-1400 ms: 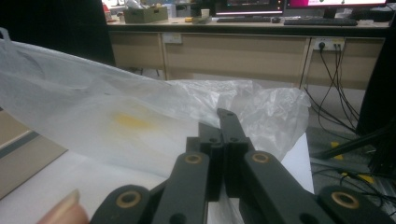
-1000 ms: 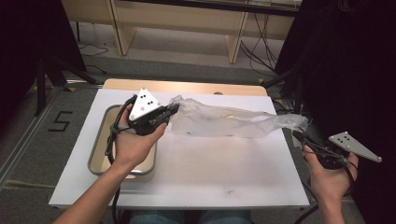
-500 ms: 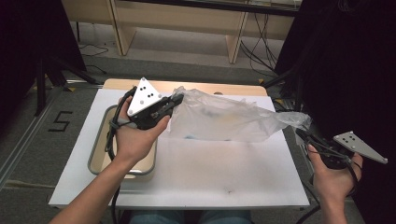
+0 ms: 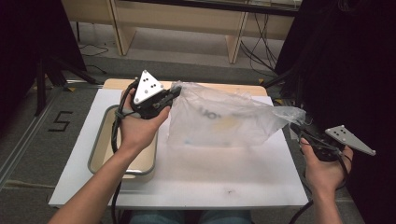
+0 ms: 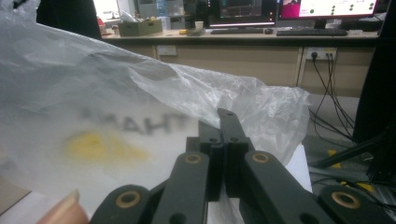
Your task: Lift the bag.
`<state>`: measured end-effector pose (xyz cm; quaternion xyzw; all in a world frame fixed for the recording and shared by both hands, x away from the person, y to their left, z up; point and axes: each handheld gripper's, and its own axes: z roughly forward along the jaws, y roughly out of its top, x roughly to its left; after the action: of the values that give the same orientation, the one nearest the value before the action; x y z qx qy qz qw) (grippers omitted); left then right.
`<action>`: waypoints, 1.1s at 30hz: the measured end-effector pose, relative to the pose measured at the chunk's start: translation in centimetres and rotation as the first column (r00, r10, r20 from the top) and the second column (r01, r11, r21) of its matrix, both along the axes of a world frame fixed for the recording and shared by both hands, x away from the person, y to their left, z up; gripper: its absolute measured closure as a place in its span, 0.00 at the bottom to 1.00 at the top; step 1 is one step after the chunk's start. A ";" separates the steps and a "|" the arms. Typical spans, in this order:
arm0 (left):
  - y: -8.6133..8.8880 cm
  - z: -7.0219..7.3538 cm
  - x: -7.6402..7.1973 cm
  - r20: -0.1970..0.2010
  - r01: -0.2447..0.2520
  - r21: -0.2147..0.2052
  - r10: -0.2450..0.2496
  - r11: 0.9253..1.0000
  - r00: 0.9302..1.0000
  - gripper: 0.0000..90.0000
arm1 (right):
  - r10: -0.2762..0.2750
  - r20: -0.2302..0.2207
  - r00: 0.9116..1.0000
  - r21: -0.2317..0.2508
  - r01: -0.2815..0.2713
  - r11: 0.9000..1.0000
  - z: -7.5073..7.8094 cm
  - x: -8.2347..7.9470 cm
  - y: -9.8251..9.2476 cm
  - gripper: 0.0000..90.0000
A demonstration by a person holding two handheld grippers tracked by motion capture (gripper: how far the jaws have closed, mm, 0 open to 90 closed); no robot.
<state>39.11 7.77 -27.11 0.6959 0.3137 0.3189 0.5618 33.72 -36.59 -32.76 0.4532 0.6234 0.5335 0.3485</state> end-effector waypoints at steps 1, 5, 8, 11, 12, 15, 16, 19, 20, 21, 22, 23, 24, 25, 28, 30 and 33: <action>0.0 -0.2 0.3 -0.005 -0.007 0.005 0.007 1.000 1.000 0.99 | -0.002 -0.003 1.000 0.001 0.002 1.000 -0.1 0.3 0.1 1.00; -0.1 -1.1 1.5 -0.032 -0.027 0.018 0.028 0.999 0.999 0.99 | -0.002 -0.017 1.000 -0.003 0.002 1.000 -0.7 1.4 0.7 1.00; -0.3 -2.0 2.5 -0.056 -0.043 0.030 0.045 0.999 0.997 0.99 | -0.003 -0.037 0.999 -0.005 0.003 1.000 -1.4 2.3 1.1 1.00; -0.3 -3.0 3.7 -0.092 -0.061 0.050 0.066 0.997 0.994 0.99 | -0.009 -0.067 0.998 -0.001 0.009 1.000 -2.2 3.2 1.4 1.00; -0.3 -3.3 4.1 -0.110 -0.065 0.058 0.071 0.996 0.991 0.99 | -0.010 -0.076 0.997 0.003 0.011 1.000 -2.5 3.5 1.5 1.00; -0.4 -4.6 5.3 -0.150 -0.078 0.076 0.089 0.994 0.985 0.99 | -0.013 -0.108 0.994 0.006 0.014 1.000 -3.5 4.5 1.7 1.00; -0.5 -5.1 5.7 -0.167 -0.080 0.080 0.093 0.994 0.982 0.99 | -0.012 -0.116 0.993 0.006 0.012 1.000 -3.8 4.7 1.8 1.00; -0.6 -6.1 6.4 -0.198 -0.085 0.095 0.103 0.992 0.975 0.99 | -0.013 -0.143 0.990 0.000 0.013 1.000 -4.6 5.5 2.2 1.00; -0.6 -6.4 6.6 -0.207 -0.088 0.095 0.106 0.992 0.973 0.99 | -0.015 -0.150 0.989 -0.006 0.014 1.000 -4.8 5.7 2.3 1.00; -0.6 -6.7 6.7 -0.214 -0.090 0.099 0.109 0.991 0.971 0.99 | -0.016 -0.158 0.987 -0.012 0.014 1.000 -4.9 5.9 2.4 1.00; -0.7 -6.9 6.9 -0.222 -0.091 0.099 0.111 0.991 0.969 0.99 | -0.017 -0.161 0.987 -0.015 0.014 1.000 -5.1 6.1 2.5 1.00; -0.7 -7.1 7.0 -0.225 -0.090 0.102 0.111 0.991 0.968 0.99 | -0.019 -0.165 0.986 -0.018 0.016 1.000 -5.2 6.2 2.6 1.00; -0.7 -7.2 7.1 -0.230 -0.089 0.104 0.111 0.991 0.967 0.99 | -0.019 -0.169 0.985 -0.023 0.016 1.000 -5.3 6.4 2.7 1.00; -0.8 -7.3 7.2 -0.234 -0.091 0.105 0.113 0.990 0.966 0.99 | -0.020 -0.177 0.984 -0.027 0.016 1.000 -5.4 6.5 2.8 1.00; -0.8 -7.5 7.4 -0.241 -0.086 0.100 0.108 0.991 0.964 0.97 | -0.023 -0.185 0.983 -0.038 0.016 0.999 -5.6 6.7 2.9 1.00; -0.8 -7.4 7.5 -0.239 -0.076 0.074 0.092 0.994 0.967 0.91 | -0.028 -0.180 0.983 -0.042 0.020 0.999 -5.5 6.8 3.0 0.99; -0.8 -7.3 7.4 -0.222 -0.074 0.038 0.080 0.997 0.972 0.72 | -0.037 -0.165 0.986 -0.048 0.030 0.998 -5.3 6.8 3.0 0.94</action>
<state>46.55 6.97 -34.41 0.7228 0.3969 0.2648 0.4999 40.48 -33.61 -38.09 0.4983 0.6545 0.4738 0.3145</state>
